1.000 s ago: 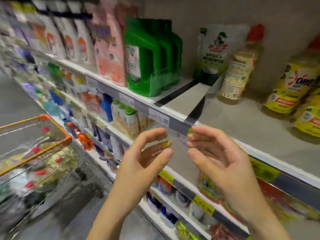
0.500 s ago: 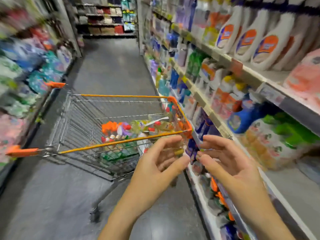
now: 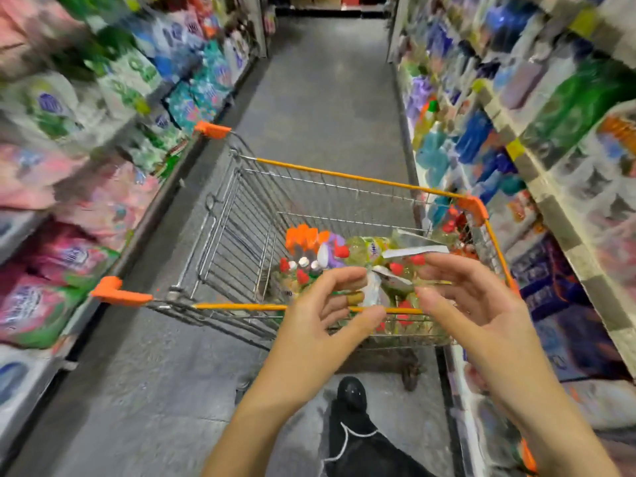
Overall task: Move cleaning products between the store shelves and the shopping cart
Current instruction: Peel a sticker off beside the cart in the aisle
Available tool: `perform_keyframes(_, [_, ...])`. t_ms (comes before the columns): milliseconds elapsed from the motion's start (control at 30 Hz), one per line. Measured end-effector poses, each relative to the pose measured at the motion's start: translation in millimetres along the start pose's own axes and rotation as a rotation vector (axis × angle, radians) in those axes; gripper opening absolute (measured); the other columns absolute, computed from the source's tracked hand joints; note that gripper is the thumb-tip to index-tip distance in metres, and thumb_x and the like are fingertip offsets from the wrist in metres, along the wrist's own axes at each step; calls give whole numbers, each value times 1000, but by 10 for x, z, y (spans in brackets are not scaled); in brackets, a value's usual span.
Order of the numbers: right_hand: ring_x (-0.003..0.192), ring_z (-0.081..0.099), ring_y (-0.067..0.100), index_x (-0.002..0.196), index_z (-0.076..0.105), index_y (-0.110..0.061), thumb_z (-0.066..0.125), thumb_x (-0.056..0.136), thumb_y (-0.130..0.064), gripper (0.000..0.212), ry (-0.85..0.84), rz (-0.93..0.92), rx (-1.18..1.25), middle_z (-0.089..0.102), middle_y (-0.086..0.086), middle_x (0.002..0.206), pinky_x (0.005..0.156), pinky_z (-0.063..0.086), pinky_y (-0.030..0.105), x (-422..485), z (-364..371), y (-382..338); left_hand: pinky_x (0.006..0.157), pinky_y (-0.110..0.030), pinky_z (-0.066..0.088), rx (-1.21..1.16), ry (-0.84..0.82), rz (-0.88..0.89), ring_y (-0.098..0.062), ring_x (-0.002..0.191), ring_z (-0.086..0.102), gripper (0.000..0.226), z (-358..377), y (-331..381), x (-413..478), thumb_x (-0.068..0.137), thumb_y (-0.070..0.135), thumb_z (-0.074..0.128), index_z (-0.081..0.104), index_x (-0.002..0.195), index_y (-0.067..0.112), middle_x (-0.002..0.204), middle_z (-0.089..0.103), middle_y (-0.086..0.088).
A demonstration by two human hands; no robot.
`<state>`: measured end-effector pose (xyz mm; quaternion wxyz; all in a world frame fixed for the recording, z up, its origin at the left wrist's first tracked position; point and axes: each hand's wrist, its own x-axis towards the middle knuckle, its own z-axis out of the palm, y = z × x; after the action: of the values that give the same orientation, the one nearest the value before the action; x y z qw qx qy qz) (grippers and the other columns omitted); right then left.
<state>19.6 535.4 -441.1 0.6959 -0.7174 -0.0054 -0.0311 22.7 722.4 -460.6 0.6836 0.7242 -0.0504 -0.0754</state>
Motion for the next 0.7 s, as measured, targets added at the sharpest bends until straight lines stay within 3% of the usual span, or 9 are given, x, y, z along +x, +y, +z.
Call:
perform_keyframes(67, [85, 66, 5, 112, 65, -16, 68, 75, -17, 37, -30, 19, -23, 70, 2, 105, 71, 51, 13, 403, -11, 131, 101, -29, 46, 37, 38, -29, -4, 112, 60, 44, -44, -86, 360, 72, 45, 76, 60, 112, 37, 116, 64, 19])
perform_keyframes(167, [85, 65, 6, 112, 64, -14, 68, 76, -17, 36, -88, 86, -31, 69, 8, 104, 72, 51, 15, 957, -43, 342, 103, -39, 46, 60, 91, -85, -10, 113, 60, 46, -71, -234, 884, 65, 51, 71, 61, 109, 43, 116, 64, 16])
perform_keyframes(267, [88, 66, 10, 111, 64, -16, 69, 77, -17, 35, -128, 132, -64, 69, 9, 102, 77, 52, 17, 1446, -78, 554, 101, -40, 48, 95, 106, -148, -9, 110, 61, 46, -78, -362, 1311, 64, 55, 70, 60, 109, 47, 115, 64, 18])
perform_keyframes(367, [91, 66, 16, 107, 65, -20, 68, 79, -16, 28, -133, 205, -82, 69, 11, 101, 81, 56, 25, 1868, -111, 822, 99, -34, 48, 161, 77, -195, -3, 108, 60, 50, -68, -546, 1599, 65, 59, 67, 56, 111, 46, 112, 62, 20])
perform_keyframes(433, [93, 67, 19, 103, 66, -21, 68, 83, -10, 23, -97, 275, -90, 70, 11, 100, 83, 57, 31, 2075, -168, 1075, 99, -27, 46, 204, 39, -229, 2, 109, 57, 56, -30, -667, 1716, 67, 56, 69, 55, 118, 36, 115, 60, 19])
perform_keyframes(533, [83, 63, 8, 96, 65, -18, 69, 84, -1, 21, -121, 333, -214, 69, 6, 92, 77, 53, 18, 2266, -246, 1562, 97, -18, 42, 247, -36, -257, 5, 109, 54, 48, 18, -907, 1886, 78, 38, 76, 53, 120, 33, 115, 57, 23])
perform_keyframes(633, [75, 54, 8, 92, 61, -18, 72, 83, 1, 23, -295, 436, -478, 58, 0, 85, 68, 43, 10, 2331, -351, 2176, 94, -14, 40, 321, -92, -278, 1, 109, 53, 46, 27, -1260, 2094, 82, 34, 72, 53, 124, 28, 119, 58, 15])
perform_keyframes(700, [77, 56, 13, 95, 60, -18, 70, 84, 0, 23, -474, 557, -653, 58, -1, 87, 70, 46, 19, 2313, -460, 2619, 87, -11, 39, 378, -131, -305, 0, 108, 51, 48, 36, -1513, 2230, 84, 36, 69, 52, 128, 24, 123, 57, 10])
